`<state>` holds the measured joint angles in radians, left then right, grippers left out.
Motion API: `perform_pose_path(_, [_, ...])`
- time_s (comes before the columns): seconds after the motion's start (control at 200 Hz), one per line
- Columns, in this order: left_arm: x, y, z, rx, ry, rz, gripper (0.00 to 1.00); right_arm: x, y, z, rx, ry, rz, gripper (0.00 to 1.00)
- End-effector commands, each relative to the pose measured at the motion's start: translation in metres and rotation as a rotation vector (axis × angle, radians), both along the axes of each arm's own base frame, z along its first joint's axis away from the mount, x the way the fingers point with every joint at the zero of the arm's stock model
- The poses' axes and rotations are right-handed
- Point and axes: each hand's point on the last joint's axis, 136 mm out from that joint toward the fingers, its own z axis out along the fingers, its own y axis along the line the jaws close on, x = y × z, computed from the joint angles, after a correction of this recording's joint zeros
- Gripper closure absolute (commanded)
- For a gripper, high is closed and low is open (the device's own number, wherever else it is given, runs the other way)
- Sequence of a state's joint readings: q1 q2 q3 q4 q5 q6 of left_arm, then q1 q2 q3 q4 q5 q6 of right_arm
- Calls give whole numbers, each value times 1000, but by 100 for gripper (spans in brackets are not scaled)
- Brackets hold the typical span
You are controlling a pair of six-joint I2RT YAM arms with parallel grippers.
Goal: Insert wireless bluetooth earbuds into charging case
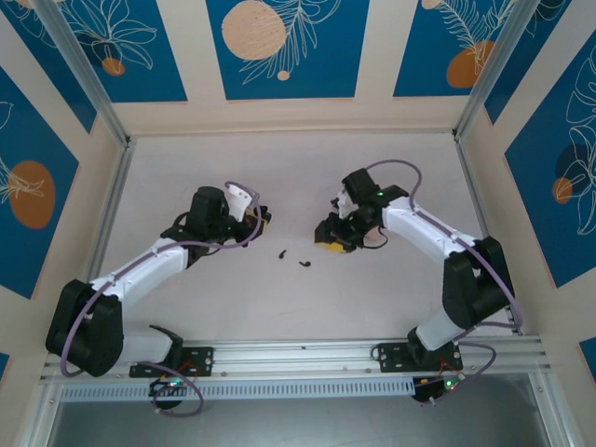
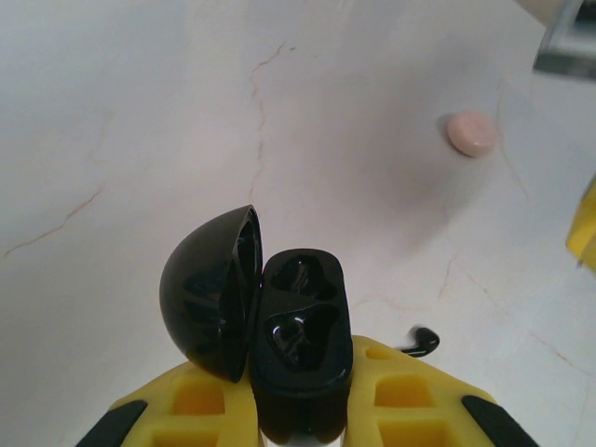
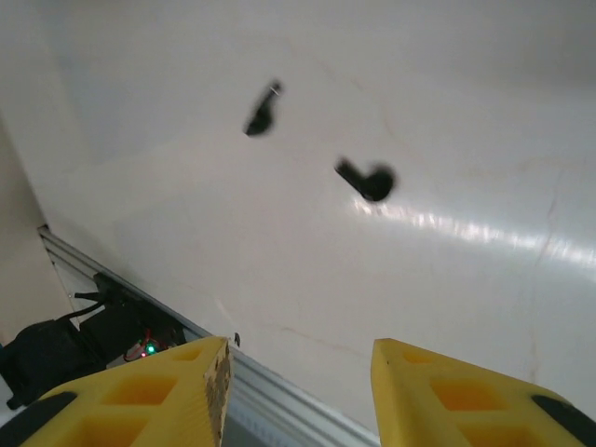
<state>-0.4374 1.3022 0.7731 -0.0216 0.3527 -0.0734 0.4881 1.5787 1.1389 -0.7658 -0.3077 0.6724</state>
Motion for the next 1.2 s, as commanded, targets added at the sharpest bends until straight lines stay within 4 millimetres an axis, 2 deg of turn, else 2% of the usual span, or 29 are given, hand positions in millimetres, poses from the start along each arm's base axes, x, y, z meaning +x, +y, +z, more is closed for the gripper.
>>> perform_pose_path(0.0, [0, 11, 0, 27, 7, 48, 82, -18, 8, -13, -77, 185, -135, 56])
perform_pose_path(0.175, [-7, 7, 6, -3, -41, 2, 81, -27, 33, -36, -95, 284, -165, 56])
perform_pose_path(0.495, [-13, 7, 9, 4, -72, -31, 81, -20, 50, -69, -118, 371, -224, 57])
perform_pose_path(0.745, [-14, 6, 12, 0, -88, -43, 80, 2, 53, -80, -137, 358, -242, 61])
perform_pose_path(0.955, [-14, 9, 10, 26, -94, -35, 80, 14, 45, -91, -182, 354, -242, 61])
perform_pose_path(1.195, [-12, 11, 8, 43, -98, -33, 79, 34, 37, -85, -229, 284, -227, 59])
